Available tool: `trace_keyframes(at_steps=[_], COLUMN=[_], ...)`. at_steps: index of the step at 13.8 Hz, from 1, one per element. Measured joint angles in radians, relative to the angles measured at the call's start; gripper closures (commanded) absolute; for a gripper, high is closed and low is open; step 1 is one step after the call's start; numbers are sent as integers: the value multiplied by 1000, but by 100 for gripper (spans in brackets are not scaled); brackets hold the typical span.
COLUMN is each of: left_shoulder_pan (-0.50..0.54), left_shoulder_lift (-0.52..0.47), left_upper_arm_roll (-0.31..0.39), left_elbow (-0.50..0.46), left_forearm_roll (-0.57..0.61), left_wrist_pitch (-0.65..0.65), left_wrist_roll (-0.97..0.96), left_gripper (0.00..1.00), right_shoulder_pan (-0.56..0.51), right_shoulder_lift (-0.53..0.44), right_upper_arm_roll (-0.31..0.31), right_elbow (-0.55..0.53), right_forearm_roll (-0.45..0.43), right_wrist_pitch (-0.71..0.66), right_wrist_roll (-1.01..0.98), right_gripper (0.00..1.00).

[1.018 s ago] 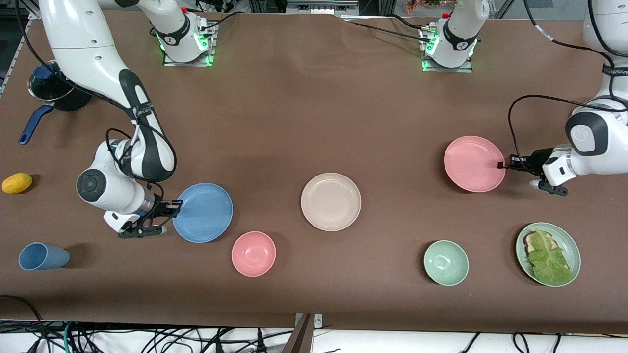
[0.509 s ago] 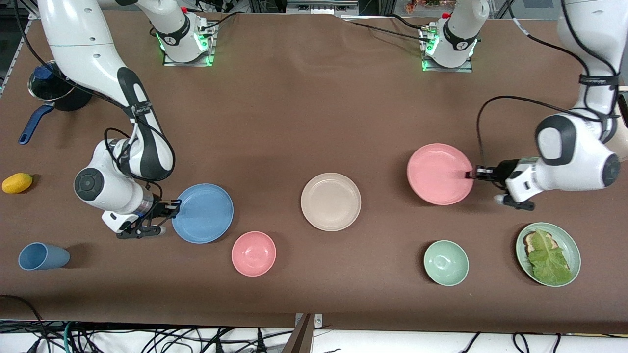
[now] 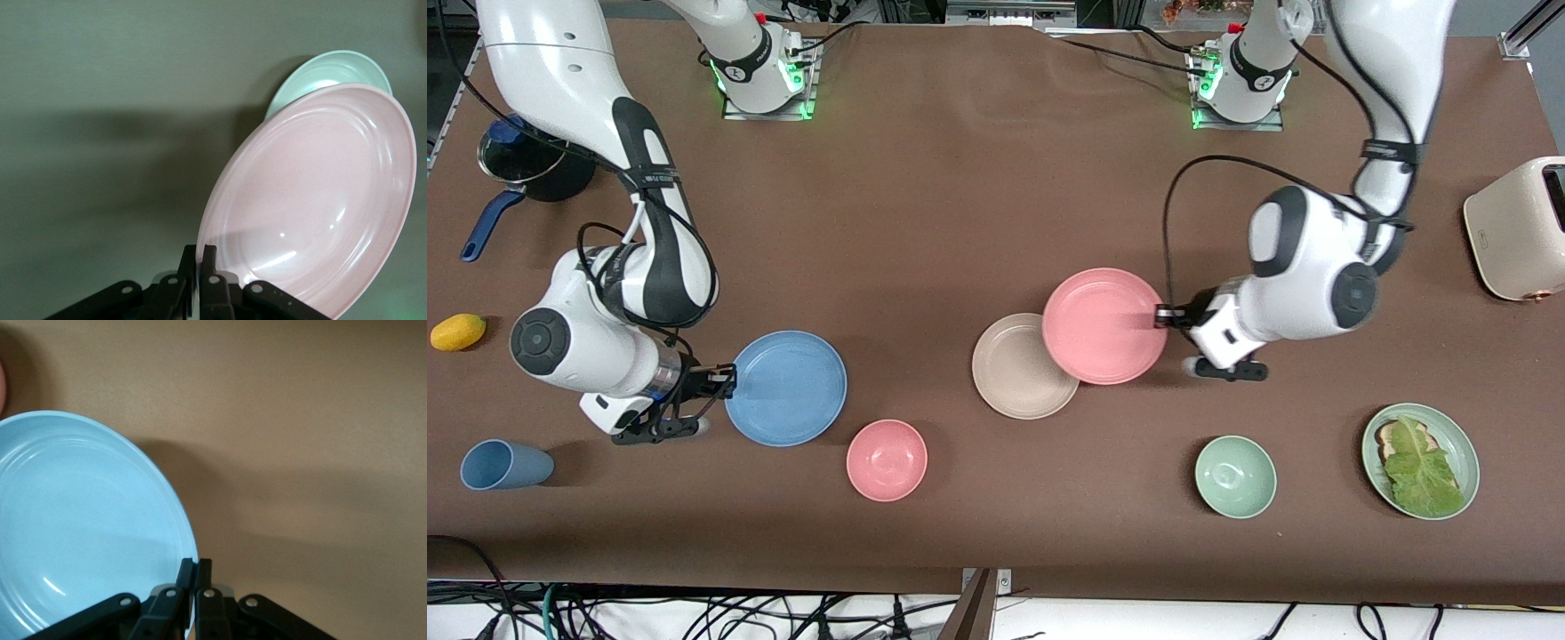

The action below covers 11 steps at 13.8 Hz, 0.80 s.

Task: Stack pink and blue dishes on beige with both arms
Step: 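Carry the pink plate with the left gripper onto the beige plate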

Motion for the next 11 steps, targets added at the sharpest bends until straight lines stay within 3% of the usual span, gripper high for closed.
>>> trace_keyframes(at_steps=[6,11], left_shoulder_pan=[-124,-142], left_shoulder_lift=[125,171], left_upper_arm_roll=[0,0], left_elbow=[3,54], left_forearm_roll=[-44,-47], left_wrist_pitch=[214,240], left_wrist_roll=[-90,-143], left_gripper=[100,100], right_shoulder_pan=[24,89], right_shoulder_lift=[1,1], right_upper_arm_roll=[9,13], right_elbow=[8,8], right_forearm_roll=[0,0], right_wrist_pitch=[-27,-29], right_wrist_roll=[55,204], right_gripper=[100,100])
